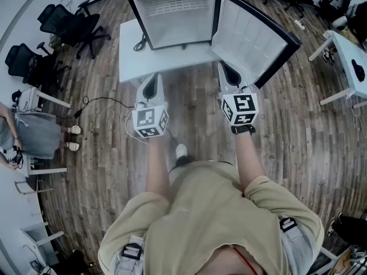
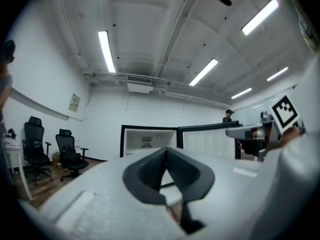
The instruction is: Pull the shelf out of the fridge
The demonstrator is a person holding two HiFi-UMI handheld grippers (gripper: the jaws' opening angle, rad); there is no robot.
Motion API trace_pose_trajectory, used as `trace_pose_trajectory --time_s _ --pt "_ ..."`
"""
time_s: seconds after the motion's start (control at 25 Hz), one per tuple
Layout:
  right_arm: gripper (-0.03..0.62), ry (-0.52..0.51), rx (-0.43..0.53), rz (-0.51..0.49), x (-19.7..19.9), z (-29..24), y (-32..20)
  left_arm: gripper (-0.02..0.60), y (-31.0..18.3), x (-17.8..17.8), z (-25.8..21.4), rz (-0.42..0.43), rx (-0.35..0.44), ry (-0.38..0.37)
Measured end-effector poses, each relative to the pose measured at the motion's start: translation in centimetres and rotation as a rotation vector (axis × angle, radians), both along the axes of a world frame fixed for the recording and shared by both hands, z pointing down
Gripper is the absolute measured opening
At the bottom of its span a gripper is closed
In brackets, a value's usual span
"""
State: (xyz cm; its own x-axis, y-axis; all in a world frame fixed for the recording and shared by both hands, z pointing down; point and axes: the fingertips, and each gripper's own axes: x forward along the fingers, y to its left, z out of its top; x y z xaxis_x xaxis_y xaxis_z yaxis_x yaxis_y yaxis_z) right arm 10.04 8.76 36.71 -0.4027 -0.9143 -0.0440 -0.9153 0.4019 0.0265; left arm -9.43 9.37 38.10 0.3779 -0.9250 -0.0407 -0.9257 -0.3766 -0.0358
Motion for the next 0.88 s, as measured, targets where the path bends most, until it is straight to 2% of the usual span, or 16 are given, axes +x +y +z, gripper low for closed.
trace_pose_trajectory --time_s 0.16,0.36,0.56,0.88 --pt "0.005 -0.036 -0.02 0.014 -0.9 0.6 -1.5 0.002 -1.5 -0.7 0.3 0.028 -0.007 0.001" --pt "0.009 -0.042 -0.092 0.054 -2.4 2.3 -3.4 0.002 -3.4 -1.8 0.6 0.071 -0.016 0.0" --pt "0.0 -0.103 -0.026 0.145 -3.6 0.9 -5.0 0.002 -5.8 -3.7 0.6 0.117 -0.025 -0.016" --pt "0.0 -0.128 -0.054 0.188 -7.3 1.9 -6.9 0.002 -8.1 -6.1 0.5 0.187 -0.03 0.004"
